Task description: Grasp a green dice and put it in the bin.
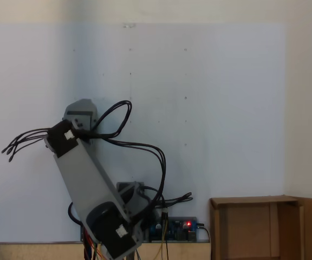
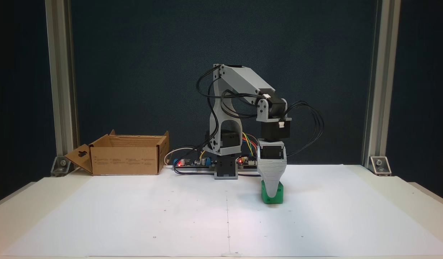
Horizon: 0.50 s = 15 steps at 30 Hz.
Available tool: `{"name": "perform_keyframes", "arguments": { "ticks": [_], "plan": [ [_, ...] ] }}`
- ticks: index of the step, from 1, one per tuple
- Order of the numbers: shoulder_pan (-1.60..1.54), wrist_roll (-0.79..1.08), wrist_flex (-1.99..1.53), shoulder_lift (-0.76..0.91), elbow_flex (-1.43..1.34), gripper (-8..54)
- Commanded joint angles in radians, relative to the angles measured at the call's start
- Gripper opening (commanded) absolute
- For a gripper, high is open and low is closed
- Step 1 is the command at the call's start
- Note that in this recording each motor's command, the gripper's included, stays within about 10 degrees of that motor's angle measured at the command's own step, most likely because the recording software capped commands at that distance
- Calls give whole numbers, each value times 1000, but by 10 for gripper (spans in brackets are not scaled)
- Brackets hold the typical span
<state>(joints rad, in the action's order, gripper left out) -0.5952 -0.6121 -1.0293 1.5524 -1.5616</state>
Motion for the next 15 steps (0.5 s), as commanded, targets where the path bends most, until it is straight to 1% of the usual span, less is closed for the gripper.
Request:
{"name": "perform_keyframes", "arguments": {
  "ticks": [1,8,13,15],
  "plan": [
    [0,-75,23,0,6,397],
    [2,-84,25,-11,-28,366],
    [2,-87,25,-15,-31,365],
    [2,-89,31,-18,-31,352]
  ]
}}
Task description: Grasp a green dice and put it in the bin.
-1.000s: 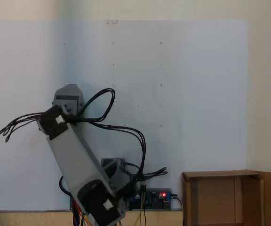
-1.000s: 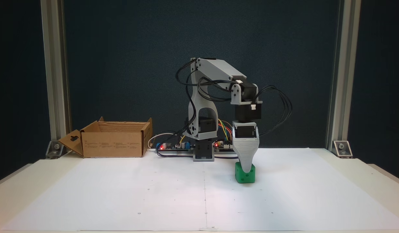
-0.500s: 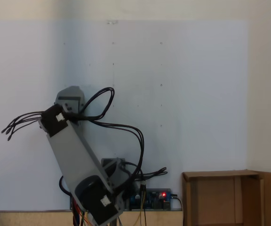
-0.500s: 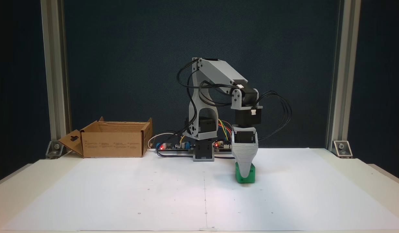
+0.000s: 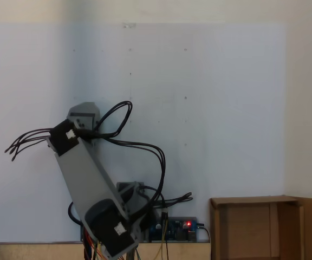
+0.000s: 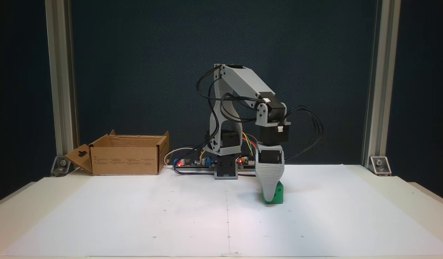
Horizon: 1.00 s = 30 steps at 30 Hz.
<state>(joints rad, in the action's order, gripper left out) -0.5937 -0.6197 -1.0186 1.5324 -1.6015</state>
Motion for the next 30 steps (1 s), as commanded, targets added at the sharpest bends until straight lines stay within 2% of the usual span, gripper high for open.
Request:
{"name": "perform_keyframes", "arguments": {
  "ticks": [1,23,28,30],
  "plan": [
    [0,-81,25,2,9,352],
    [-21,-81,114,-17,11,348],
    [-25,-92,130,-23,11,294],
    [-25,-94,130,-23,11,292]
  ]
}}
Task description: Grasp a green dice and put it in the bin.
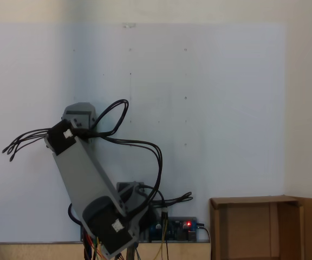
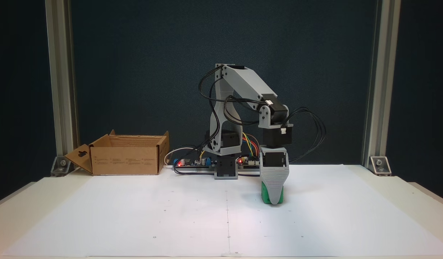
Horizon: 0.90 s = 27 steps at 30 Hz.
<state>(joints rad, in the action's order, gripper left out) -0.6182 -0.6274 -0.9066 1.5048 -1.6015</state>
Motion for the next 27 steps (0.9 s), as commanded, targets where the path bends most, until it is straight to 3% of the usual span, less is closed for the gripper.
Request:
{"name": "perform_keyframes", "arguments": {
  "ticks": [1,17,22,27],
  "plan": [
    [2,-86,18,5,11,292],
    [21,-87,5,6,-15,272],
    [41,-114,-3,21,-18,156],
    [66,-124,-15,40,-18,118]
  ]
}}
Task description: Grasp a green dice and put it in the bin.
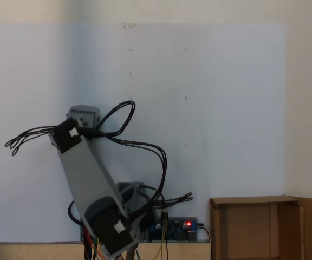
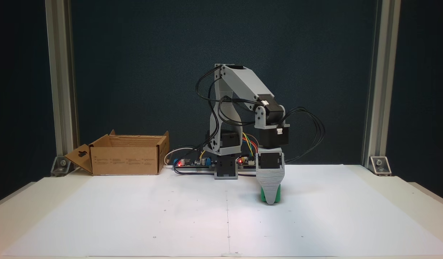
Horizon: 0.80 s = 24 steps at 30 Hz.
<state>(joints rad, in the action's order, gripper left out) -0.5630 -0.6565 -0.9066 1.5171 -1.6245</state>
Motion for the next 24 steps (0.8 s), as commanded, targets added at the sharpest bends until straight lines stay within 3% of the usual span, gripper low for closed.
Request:
{"name": "perform_keyframes", "arguments": {
  "ticks": [1,17,24],
  "plan": [
    [14,-97,-17,38,5,118],
    [227,-92,-173,337,23,118],
    [377,-38,-342,374,245,118]
  ]
}}
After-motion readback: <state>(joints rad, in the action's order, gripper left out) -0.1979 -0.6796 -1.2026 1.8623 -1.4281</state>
